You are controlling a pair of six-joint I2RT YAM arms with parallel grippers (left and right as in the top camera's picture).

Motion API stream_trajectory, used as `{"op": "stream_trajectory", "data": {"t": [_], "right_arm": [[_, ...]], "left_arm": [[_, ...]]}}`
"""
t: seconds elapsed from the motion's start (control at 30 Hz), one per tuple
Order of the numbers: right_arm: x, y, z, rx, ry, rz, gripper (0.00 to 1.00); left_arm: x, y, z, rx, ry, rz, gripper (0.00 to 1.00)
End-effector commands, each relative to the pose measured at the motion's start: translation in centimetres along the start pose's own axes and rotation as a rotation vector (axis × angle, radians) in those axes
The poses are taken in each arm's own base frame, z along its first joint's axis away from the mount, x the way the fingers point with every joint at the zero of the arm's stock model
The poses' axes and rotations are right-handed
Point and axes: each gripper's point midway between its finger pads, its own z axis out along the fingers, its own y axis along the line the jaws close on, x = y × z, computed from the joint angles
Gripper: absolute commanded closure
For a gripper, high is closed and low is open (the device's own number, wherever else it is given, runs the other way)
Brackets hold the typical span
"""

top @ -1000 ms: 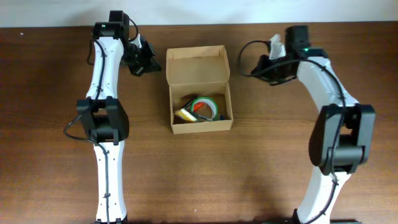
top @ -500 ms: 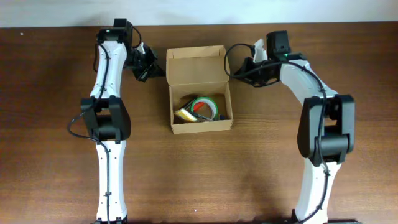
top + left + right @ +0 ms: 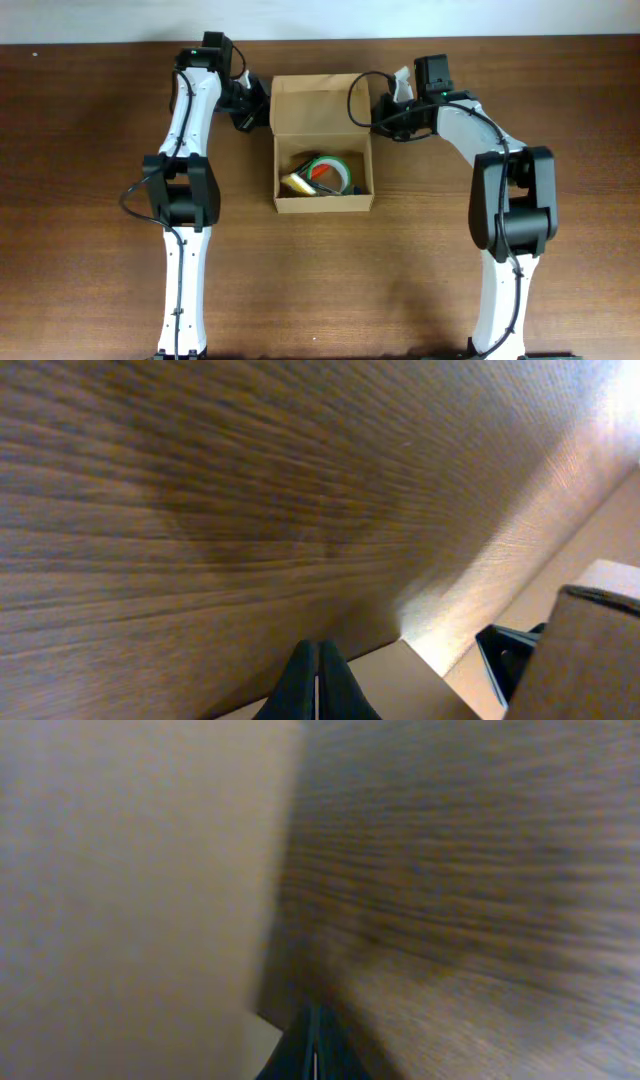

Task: Pack container
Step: 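Bring both grippers to the box's side flaps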

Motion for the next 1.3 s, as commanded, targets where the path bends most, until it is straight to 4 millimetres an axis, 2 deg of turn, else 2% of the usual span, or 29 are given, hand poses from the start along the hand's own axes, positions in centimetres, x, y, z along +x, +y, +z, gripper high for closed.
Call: {"op": "stream_trajectory", "data": {"t": [0.0, 0.3, 0.5, 0.8, 1.27], "right_arm": [[-0.2, 2.0, 0.3, -0.089, 0.012, -0.032, 0.96], [-0.1, 3.0, -0.2, -0.131, 0.022, -0.065, 0.96], [-0.8, 5.0, -2.1, -0.137, -0.020, -0.147, 0.96], [-1.0, 7.8, -4.6, -0.146, -0.052, -0.228, 0.96], [-0.6, 9.8, -6.9, -0.144, -0.069, -0.323, 0.97]], "left_arm": [[0.5, -0.2, 0.7, 0.047, 0.048, -0.021, 0.98], [0.7, -1.4, 0.2, 0.128, 0.075, 0.033, 0.98], [1.0, -2.1, -0.4, 0.150, 0.073, 0.084, 0.98], [1.6, -4.5, -3.2, 0.175, 0.024, 0.170, 0.98], [3.3, -8.1, -8.0, 0.212, -0.050, 0.284, 0.98]]}}
